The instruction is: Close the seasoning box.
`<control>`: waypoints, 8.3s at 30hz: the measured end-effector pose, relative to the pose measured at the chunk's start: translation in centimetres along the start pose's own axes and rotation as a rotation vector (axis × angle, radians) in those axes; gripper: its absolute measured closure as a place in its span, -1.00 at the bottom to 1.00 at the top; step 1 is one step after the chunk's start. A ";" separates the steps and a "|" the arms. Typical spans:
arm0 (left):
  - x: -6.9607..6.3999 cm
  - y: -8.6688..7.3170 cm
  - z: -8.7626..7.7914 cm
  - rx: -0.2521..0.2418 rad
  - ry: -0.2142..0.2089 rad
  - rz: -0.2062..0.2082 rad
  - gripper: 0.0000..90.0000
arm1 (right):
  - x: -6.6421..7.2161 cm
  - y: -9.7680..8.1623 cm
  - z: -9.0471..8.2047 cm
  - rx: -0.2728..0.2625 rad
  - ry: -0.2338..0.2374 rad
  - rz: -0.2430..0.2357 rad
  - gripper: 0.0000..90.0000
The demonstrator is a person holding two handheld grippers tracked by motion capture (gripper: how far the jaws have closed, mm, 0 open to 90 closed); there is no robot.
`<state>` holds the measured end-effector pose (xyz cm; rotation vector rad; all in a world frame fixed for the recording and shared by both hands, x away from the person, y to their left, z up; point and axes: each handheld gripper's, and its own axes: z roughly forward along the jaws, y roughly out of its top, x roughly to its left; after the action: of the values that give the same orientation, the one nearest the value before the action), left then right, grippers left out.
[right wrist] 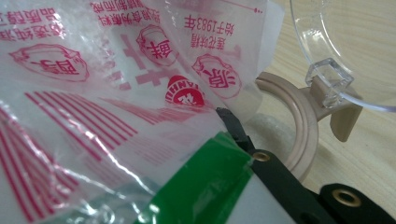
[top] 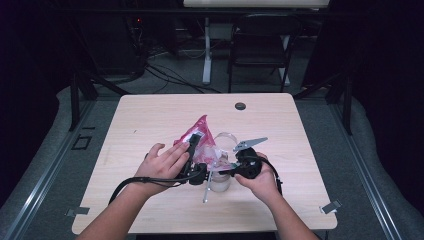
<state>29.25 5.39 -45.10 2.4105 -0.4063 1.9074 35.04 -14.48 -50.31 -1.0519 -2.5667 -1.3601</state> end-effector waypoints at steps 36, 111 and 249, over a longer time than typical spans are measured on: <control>0.1 0.0 0.1 -0.004 -0.009 0.002 0.41 | 0.0 -0.3 0.0 -0.001 -0.011 0.006 1.00; 0.2 -0.3 0.6 0.034 -0.045 -0.013 0.52 | 0.4 0.1 -0.9 -0.031 -0.051 -0.016 1.00; -6.1 -3.4 1.0 0.118 -0.164 -0.390 0.55 | 1.7 0.4 0.1 -0.049 -0.077 -0.060 1.00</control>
<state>29.69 9.53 -50.81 2.4942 0.1698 1.6148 33.98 -13.33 -49.48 -1.0634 -2.6531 -1.4307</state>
